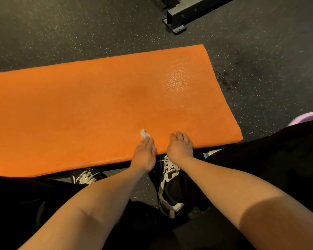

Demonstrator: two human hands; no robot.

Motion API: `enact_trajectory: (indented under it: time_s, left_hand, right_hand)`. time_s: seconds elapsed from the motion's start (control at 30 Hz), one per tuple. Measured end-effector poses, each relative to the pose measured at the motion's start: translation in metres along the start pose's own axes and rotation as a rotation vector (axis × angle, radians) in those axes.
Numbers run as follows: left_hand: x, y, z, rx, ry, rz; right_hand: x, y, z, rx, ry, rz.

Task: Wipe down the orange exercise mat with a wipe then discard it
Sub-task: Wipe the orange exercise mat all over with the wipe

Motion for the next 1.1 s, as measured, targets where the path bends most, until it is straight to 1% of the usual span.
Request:
enact_trajectory:
  time_s: [0.1,0.17,0.2,0.23,0.37,0.43,0.53,0.6,0.63,0.77,0.87,0.93,0.97,1.03,1.1]
  left_hand:
    - [-0.022,0.002,0.035,-0.122,0.058,-0.107]
    - [-0.023,-0.002,0.033,-0.129,0.079,-0.162]
    - [-0.017,-0.005,0.030,-0.126,0.117,-0.158]
    - [-0.008,-0.008,0.028,-0.119,0.172,-0.124]
    - [0.041,-0.015,0.027,-0.029,0.448,0.128]
    - [0.056,-0.019,0.028,-0.009,0.541,0.186]
    - [0.072,-0.018,0.030,0.022,0.660,0.207]
    - [0.083,-0.014,0.028,0.043,0.765,0.237]
    - [0.086,-0.014,0.025,0.044,0.777,0.250]
    - [0.089,-0.011,0.020,0.087,0.819,0.225]
    - [0.096,-0.006,0.014,0.112,0.873,0.301]
    - [0.096,-0.004,0.007,0.183,0.925,0.340]
    - [0.094,-0.003,0.003,0.220,0.988,0.348]
    - [0.084,-0.003,0.002,0.263,1.179,0.305]
    - [0.074,-0.002,0.010,0.271,1.347,0.222]
  right_hand:
    - [0.001,0.002,-0.001,0.014,0.000,-0.003]
    - [0.007,0.005,-0.002,0.030,0.003,0.020]
    - [0.011,0.006,-0.002,0.038,0.001,0.038]
    - [0.014,0.006,-0.002,0.044,-0.010,0.052]
    - [0.022,0.001,-0.008,0.065,-0.113,0.050]
    - [0.027,-0.001,-0.021,0.112,-0.194,0.040]
    - [0.041,0.002,-0.043,0.194,-0.357,0.075]
    - [0.053,0.003,-0.049,0.221,-0.469,0.134]
    - [0.056,0.003,-0.050,0.227,-0.519,0.153]
    - [0.054,0.000,-0.061,0.253,-0.618,0.065]
    - [0.051,0.001,-0.067,0.224,-0.684,0.042]
    - [0.051,0.001,-0.065,0.178,-0.712,0.059]
    - [0.051,0.001,-0.064,0.148,-0.737,0.070]
    - [0.052,0.000,-0.059,0.079,-0.804,0.098]
    - [0.050,-0.001,-0.054,0.016,-0.874,0.106]
Point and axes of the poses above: each hand's wrist, its own y-axis away from the middle knuckle, its own x-axis out of the back of the hand, z = x × y, the point moved 10 cm from there along -y, towards the middle knuckle, and after that the axes turned 11 degrees about y, right-handed, at the moved point
